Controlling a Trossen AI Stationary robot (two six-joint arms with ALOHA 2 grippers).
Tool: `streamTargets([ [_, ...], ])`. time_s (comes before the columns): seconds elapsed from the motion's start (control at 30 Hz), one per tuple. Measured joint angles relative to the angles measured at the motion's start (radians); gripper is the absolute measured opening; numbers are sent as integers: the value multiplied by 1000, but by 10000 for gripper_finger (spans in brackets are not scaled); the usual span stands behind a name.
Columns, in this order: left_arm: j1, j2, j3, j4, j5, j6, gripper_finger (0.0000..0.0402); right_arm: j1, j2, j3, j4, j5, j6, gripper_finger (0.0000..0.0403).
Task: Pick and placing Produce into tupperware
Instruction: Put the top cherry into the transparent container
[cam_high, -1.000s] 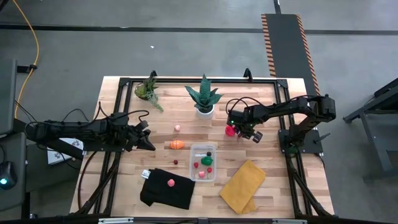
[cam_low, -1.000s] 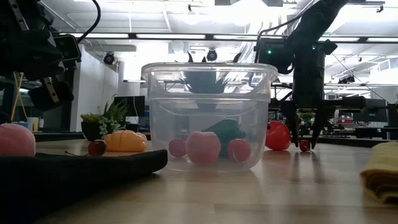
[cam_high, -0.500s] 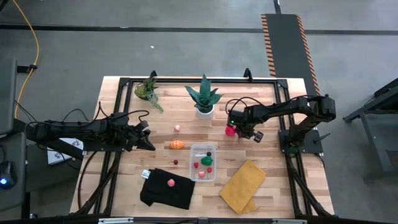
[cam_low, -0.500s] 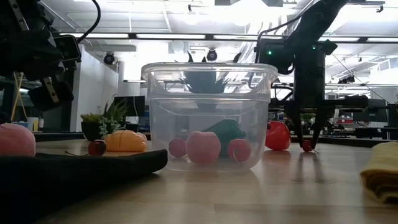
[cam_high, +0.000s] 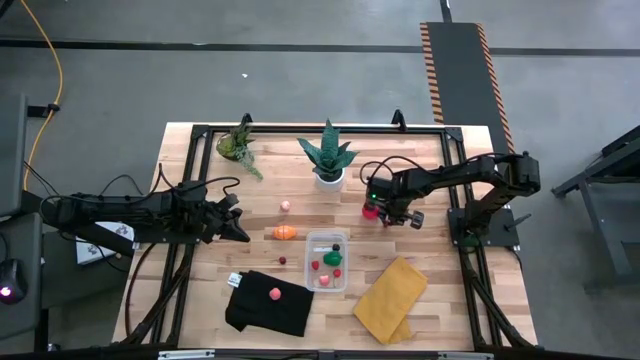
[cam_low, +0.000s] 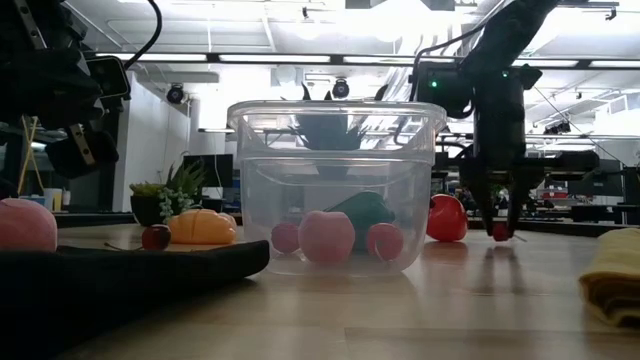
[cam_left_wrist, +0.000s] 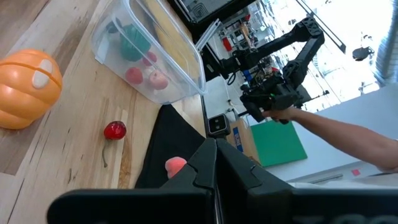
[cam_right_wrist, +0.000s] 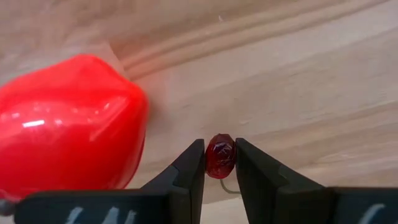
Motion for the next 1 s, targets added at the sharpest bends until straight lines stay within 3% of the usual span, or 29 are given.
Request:
streamTargets([
  [0.67, 0, 0, 0, 0, -4, 0, 1, 42, -211, 1, -22, 59, -103, 73],
  [1.0, 0, 0, 0, 0, -3, 5, 1, 161, -255, 1, 171, 103, -150, 73],
])
